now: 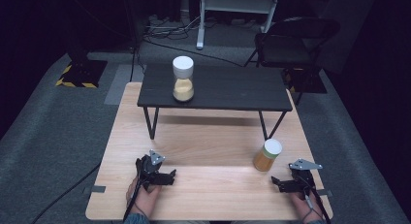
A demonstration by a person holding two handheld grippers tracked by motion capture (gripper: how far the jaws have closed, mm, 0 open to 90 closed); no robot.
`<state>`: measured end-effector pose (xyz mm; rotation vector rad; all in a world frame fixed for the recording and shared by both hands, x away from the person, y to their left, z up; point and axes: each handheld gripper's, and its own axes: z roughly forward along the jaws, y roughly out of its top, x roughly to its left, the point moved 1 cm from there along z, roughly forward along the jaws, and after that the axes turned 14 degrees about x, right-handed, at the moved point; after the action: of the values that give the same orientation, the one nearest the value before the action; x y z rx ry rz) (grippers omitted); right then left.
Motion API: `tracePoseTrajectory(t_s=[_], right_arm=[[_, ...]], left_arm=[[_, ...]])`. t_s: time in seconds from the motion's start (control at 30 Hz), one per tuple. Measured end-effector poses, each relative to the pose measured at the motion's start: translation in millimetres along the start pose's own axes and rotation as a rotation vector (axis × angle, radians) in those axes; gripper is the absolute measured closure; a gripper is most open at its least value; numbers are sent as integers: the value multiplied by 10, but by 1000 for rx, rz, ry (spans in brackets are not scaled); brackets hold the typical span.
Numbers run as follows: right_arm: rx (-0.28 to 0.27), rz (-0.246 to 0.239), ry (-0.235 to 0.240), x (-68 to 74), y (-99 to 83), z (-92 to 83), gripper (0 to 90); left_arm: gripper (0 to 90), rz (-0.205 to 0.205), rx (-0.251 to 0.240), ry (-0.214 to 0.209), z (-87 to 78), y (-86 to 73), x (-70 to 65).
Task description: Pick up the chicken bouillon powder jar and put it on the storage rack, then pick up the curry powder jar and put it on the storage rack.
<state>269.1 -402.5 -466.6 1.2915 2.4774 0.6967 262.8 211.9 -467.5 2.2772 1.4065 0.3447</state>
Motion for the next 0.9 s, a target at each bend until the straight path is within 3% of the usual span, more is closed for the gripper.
tracePoseTrajectory(t_s=[0.4,0.57,0.6,0.9], right_arm=[[-13,1,10,-25,-21,-6,41],[-93,5,12,-18,-144,-29,41],[-130,-7,3,7,-195,-63,39],[-256,-36,-26,112,-326,-183,36]], left_arm=[[3,0,1,2,0,2,-3],[3,-1,1,2,0,2,-3],[3,0,1,2,0,2,-3],[3,-1,0,2,1,1,-3]])
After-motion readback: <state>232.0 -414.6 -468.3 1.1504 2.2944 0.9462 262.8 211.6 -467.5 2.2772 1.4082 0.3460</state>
